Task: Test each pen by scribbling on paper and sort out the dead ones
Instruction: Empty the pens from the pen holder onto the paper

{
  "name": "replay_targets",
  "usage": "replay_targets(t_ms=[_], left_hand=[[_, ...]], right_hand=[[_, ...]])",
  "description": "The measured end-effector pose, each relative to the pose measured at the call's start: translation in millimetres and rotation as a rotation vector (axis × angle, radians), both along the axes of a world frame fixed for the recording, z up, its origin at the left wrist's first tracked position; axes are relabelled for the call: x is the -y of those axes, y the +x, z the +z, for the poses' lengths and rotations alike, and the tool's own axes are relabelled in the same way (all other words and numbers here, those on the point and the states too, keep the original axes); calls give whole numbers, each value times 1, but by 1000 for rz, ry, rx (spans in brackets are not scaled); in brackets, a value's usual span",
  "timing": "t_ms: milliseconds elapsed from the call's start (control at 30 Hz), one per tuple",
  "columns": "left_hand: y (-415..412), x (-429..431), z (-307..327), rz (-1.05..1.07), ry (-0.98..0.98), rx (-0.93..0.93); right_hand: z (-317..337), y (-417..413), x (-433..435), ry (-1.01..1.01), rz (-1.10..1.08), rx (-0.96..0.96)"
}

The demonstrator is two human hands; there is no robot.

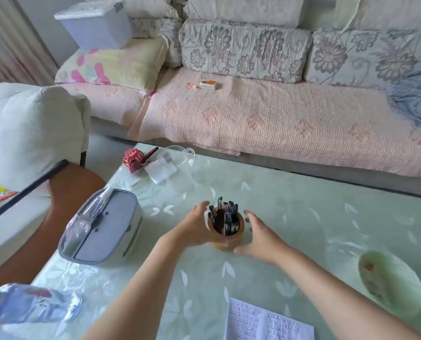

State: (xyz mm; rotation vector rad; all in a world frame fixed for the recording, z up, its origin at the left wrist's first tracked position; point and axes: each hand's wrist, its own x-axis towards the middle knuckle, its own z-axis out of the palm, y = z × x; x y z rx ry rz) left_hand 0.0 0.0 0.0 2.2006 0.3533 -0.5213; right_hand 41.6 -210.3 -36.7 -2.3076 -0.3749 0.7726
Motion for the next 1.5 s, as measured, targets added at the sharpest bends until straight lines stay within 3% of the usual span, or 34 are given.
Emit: replay_targets(t_ms=[167,300,467,700,867,1067,1367,1500], left_hand=[[-6,16,-27,43,-115,167],[-3,16,-62,91,-130,314],[-4,11,-94,119,-151,437],[-32,39,-89,28,-202,517],[-78,64,-73,-10,-204,503],[-135,89,-61,-52,-158,549],[-183,109,-105,-225,188,786],[-181,116,-133,-336,316,753]], right_hand=[[-47,-1,-17,296,-106,99],[-72,-1,-28,391,-208,168],[-87,-3,-25,453,-224,314],[-69,-36,10,474,-201,523],[-45,-86,44,314,-190,671],[-23,-152,74,-38,-169,814],[-54,-204,100,-580,3,1021],[-69,-210,103,-665,71,1136]])
